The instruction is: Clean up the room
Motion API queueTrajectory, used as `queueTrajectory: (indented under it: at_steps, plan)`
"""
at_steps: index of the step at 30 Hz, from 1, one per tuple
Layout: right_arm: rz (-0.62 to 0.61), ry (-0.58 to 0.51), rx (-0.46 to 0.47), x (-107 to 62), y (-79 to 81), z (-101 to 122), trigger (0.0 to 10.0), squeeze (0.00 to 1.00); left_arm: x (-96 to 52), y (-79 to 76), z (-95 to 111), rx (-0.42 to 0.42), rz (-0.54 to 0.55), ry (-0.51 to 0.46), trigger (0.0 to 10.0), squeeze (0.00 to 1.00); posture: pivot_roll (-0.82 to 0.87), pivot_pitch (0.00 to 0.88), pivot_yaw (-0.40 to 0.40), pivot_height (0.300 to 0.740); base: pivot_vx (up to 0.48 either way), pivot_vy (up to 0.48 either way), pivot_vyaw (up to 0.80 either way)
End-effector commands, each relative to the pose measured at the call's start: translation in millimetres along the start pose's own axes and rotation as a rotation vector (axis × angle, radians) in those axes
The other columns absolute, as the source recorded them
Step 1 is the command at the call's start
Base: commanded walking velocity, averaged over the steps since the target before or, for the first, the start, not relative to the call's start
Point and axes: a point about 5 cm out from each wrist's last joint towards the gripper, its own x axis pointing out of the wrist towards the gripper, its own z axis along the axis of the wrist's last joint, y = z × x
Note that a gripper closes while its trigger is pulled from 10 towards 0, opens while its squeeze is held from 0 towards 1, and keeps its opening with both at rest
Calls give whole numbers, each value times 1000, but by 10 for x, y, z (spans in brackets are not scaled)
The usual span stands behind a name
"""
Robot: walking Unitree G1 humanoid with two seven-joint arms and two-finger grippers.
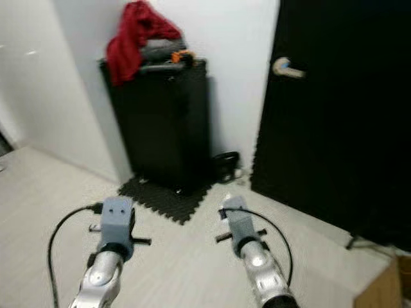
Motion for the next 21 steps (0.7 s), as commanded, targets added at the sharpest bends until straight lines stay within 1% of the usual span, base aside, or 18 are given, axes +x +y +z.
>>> queueTrajectory:
  at_steps: [1, 21]
  plan:
    - [14, 25, 9, 0, 63, -46, 10000, 0, -16, 36, -39, 11, 8, 17, 10000, 0, 34, 0, 19, 740, 0, 0, -800]
    - [-2, 34, 15, -8, 36, -67, 10000, 0, -5, 6, -31, 7, -3, 16, 10000, 0, 30, 0, 29, 740, 0, 0, -800]
